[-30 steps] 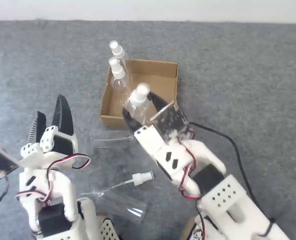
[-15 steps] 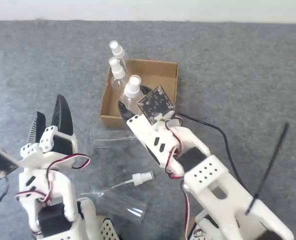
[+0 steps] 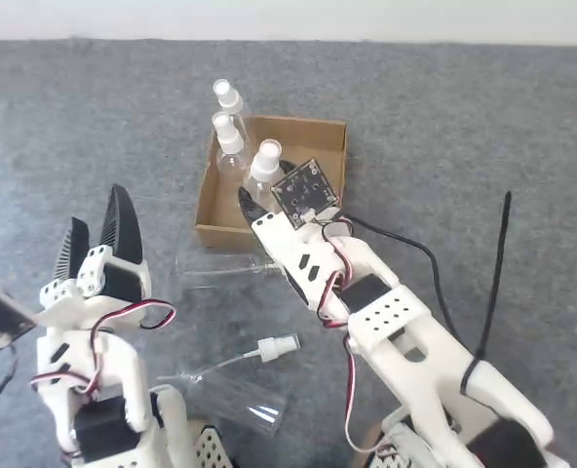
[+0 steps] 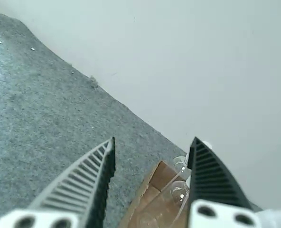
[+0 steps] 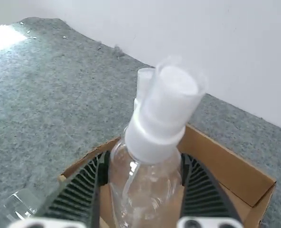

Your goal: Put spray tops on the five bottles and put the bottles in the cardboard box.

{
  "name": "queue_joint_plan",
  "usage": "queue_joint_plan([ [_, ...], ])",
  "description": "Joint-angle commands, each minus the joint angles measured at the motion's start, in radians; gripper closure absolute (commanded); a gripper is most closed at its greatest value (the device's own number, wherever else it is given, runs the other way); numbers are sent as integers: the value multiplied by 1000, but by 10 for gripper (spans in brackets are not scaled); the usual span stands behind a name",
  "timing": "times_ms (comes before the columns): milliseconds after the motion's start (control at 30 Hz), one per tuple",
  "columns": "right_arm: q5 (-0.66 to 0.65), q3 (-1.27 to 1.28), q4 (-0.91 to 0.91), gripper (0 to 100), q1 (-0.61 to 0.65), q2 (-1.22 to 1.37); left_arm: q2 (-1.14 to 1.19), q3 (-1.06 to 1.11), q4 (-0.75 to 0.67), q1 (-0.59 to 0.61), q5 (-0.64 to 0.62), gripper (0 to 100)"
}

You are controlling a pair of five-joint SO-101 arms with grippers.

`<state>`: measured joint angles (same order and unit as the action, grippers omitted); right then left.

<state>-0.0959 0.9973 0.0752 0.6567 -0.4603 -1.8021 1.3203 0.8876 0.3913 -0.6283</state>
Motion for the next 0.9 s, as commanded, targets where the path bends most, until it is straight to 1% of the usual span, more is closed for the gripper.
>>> queue_joint_plan([
  [0,-9,-97,27,982,-8,22,-11,-10,-35,5,-11,769],
  [267,-9,-161,27,982,-7,162,-11,-10,-35,5,-11,769],
  [633,-9,-184,28,981,22,237,-11,-10,-37,5,-11,769],
  [867,-9,-181,91,979,24,298,-11,-10,-37,5,-9,769],
])
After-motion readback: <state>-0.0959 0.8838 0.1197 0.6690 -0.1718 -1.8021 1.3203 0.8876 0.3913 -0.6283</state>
